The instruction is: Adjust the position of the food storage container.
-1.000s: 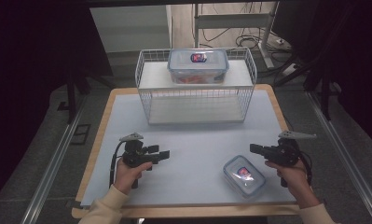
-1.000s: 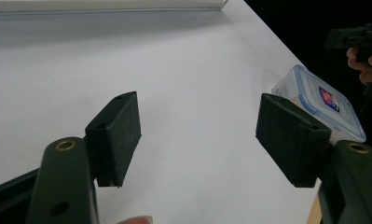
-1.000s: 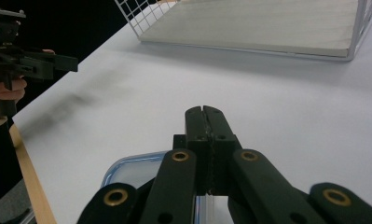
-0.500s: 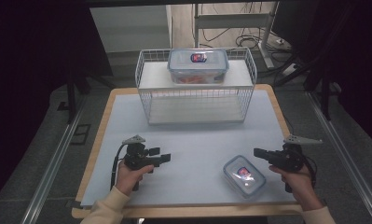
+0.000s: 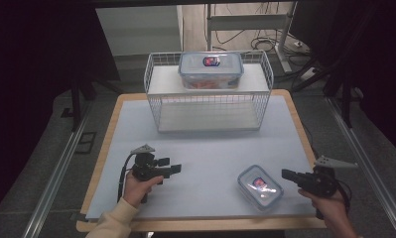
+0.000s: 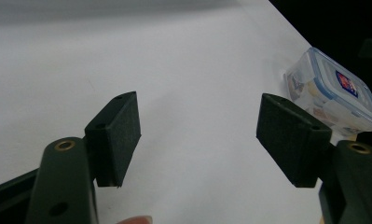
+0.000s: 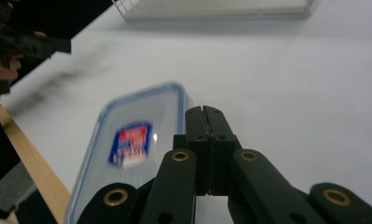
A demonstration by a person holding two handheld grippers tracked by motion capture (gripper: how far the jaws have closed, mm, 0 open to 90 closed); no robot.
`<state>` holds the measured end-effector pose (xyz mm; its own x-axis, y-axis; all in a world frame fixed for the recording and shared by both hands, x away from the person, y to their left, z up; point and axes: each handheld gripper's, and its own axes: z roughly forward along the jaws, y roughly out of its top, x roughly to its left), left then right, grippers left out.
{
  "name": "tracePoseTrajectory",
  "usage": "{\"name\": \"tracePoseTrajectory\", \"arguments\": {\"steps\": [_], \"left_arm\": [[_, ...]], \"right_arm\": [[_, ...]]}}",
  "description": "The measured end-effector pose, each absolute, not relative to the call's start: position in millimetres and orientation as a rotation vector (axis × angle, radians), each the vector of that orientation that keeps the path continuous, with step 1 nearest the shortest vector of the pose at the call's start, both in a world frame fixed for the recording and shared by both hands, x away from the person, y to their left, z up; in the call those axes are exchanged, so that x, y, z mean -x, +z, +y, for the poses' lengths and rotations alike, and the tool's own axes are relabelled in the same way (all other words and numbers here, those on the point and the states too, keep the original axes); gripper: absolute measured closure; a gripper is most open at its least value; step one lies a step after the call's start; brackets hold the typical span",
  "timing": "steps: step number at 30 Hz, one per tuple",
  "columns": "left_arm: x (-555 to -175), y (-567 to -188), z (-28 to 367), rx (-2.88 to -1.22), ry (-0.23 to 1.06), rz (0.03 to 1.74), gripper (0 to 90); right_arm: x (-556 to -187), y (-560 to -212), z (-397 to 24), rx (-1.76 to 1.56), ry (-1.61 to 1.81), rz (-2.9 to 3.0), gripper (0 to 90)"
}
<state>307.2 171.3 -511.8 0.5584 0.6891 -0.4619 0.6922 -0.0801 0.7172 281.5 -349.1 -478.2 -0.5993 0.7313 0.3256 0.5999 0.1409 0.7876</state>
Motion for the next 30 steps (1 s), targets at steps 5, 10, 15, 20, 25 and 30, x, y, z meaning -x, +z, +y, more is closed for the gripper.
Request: {"name": "tracePoseTrajectory", "arguments": {"steps": [5,10,15,20,25,30], "left_arm": [[-308.1,-511.7,169.9,-1.778,-0.014,1.141,30.4],[-310.4,-512.6,171.0,-1.768,-0.026,1.154,30.5],[-310.8,-512.9,171.2,-1.771,-0.025,1.155,30.5],[-310.7,-512.8,172.1,-1.769,-0.024,1.157,30.5],[-311.3,-513.0,173.3,-1.764,-0.019,1.162,30.5],[-312.1,-513.8,172.7,-1.762,-0.023,1.169,30.5]], "right_arm": [[-250.8,-488.9,-360.4,-1.344,1.366,2.295,89.1],[-226.4,-500.4,-357.2,-1.328,1.282,2.385,89.1],[-220.3,-508.4,-343.3,-1.291,1.24,2.485,89.1],[-224.9,-512.7,-329.8,-1.266,1.216,2.539,89.1],[-232.7,-513.3,-328.8,-1.291,1.232,2.525,89.1],[-242.8,-514.5,-329.4,-1.312,1.239,2.51,89.1]]}}
